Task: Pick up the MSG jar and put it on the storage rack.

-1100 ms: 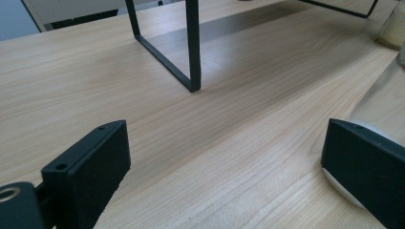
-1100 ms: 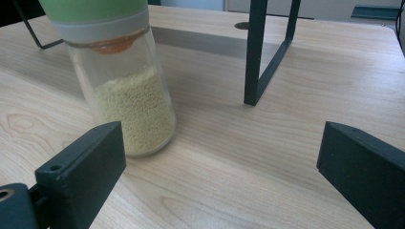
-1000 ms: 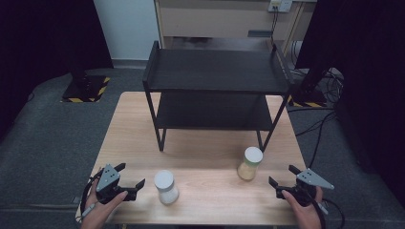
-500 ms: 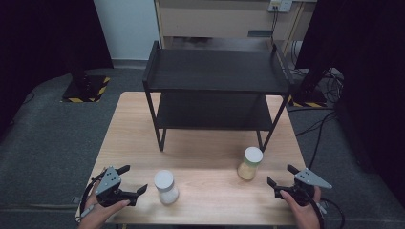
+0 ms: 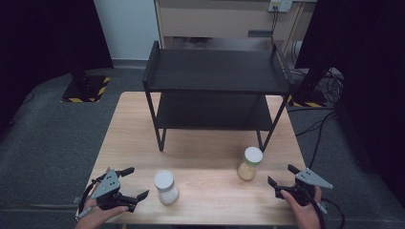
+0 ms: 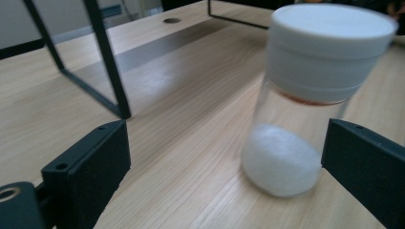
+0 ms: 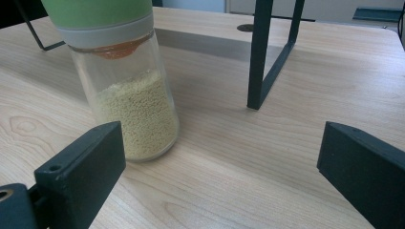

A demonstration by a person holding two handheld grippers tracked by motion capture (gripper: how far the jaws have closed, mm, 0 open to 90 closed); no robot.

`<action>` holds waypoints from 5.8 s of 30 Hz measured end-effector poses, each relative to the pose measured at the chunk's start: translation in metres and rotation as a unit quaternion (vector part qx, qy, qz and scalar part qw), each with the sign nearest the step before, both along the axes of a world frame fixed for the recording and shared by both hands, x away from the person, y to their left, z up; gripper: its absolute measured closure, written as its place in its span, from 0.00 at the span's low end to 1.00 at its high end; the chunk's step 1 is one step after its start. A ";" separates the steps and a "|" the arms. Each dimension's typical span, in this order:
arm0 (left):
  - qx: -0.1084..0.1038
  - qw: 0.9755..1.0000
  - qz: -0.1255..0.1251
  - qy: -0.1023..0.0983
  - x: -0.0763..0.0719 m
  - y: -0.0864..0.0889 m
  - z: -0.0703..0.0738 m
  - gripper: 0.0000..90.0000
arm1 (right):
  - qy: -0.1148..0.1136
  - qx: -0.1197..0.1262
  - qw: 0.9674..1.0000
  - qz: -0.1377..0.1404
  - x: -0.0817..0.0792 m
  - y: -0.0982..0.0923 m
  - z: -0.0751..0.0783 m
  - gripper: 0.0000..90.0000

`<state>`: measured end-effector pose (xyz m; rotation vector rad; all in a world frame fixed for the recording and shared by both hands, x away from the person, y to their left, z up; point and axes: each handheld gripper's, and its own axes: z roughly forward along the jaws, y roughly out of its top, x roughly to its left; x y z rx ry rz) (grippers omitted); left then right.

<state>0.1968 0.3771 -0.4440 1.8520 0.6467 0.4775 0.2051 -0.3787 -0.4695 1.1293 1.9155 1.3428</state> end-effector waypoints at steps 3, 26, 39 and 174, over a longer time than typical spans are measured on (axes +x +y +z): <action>0.000 1.000 -0.012 -0.003 0.001 -0.002 0.002 0.02 | 0.000 -0.001 1.000 0.001 0.000 0.001 0.000 0.03; -0.012 0.999 -0.045 -0.015 0.006 -0.044 -0.002 0.02 | 0.000 -0.001 1.000 0.003 0.000 0.002 0.001 0.03; -0.019 0.999 -0.038 -0.013 0.009 -0.056 -0.005 0.07 | 0.000 -0.001 1.000 0.004 0.000 0.003 0.001 0.03; 0.009 0.988 -0.150 -0.034 0.064 -0.094 0.171 0.36 | 0.008 0.005 1.000 -0.010 -0.005 -0.001 0.004 0.02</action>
